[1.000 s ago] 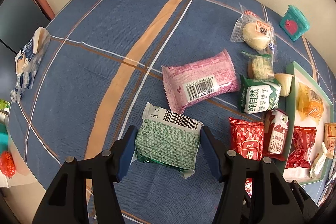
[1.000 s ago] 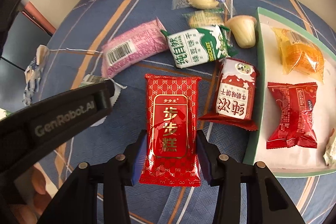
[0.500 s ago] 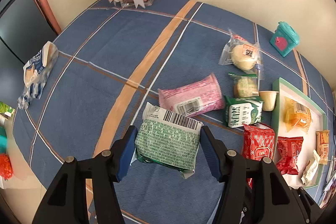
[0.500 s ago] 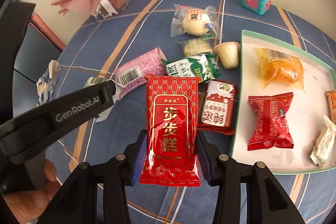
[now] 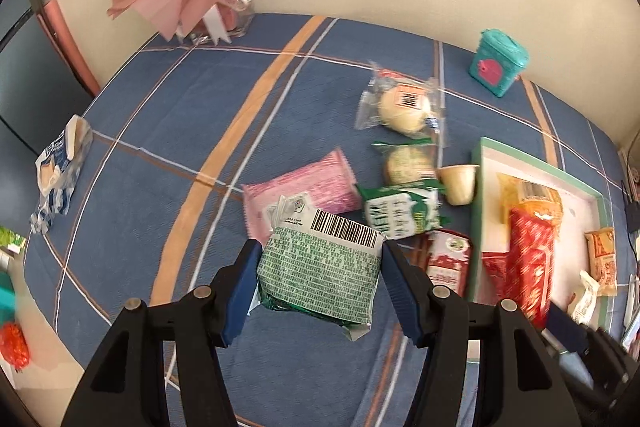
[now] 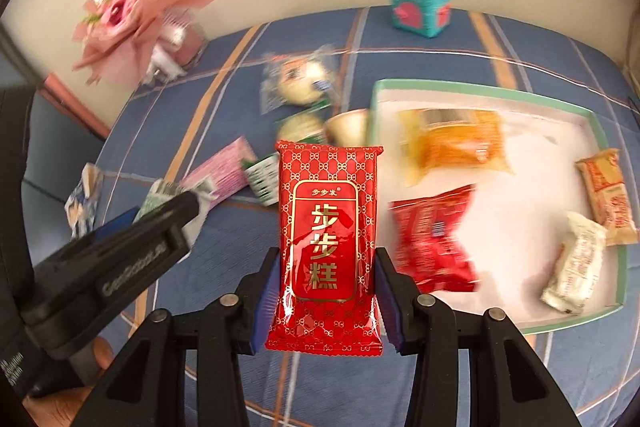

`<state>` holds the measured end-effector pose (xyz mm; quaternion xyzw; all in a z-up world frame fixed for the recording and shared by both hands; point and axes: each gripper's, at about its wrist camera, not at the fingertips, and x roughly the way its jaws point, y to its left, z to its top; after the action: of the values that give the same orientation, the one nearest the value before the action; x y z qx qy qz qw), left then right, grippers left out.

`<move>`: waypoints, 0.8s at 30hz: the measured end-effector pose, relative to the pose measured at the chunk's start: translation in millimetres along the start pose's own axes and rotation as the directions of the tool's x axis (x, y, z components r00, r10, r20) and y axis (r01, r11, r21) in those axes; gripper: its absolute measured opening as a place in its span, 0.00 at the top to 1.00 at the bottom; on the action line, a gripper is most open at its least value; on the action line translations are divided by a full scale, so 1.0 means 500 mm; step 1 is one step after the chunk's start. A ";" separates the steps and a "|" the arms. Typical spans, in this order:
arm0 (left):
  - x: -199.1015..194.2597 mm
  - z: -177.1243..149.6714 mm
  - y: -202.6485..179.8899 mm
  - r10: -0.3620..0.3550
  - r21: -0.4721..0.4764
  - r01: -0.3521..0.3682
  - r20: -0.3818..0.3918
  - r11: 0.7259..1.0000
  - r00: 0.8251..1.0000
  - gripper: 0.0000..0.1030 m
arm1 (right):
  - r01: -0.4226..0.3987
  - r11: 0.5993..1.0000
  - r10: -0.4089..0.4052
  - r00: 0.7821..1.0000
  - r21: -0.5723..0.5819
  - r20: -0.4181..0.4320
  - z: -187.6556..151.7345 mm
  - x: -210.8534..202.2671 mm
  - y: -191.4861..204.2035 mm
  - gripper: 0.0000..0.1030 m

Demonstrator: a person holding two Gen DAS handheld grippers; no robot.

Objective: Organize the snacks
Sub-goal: 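Lift both held packs and carry them over the white tray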

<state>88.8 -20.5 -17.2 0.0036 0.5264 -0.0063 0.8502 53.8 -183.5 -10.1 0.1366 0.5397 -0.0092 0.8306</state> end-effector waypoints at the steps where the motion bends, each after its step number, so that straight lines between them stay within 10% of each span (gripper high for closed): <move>1: -0.002 -0.001 -0.010 -0.003 0.007 0.003 0.003 1.000 1.000 0.40 | 0.008 1.000 -0.008 1.000 0.013 0.008 0.003 -0.008 -0.015 0.54; 24: -0.059 -0.013 -0.334 -0.181 0.304 0.158 0.050 0.940 0.982 0.39 | 0.102 0.931 -0.139 0.987 0.350 0.084 0.033 -0.086 -0.333 0.54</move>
<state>67.5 -187.4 6.2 0.0863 0.4846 -0.1589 0.8559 23.7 -353.4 -1.4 0.2459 0.4915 -0.1619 0.8196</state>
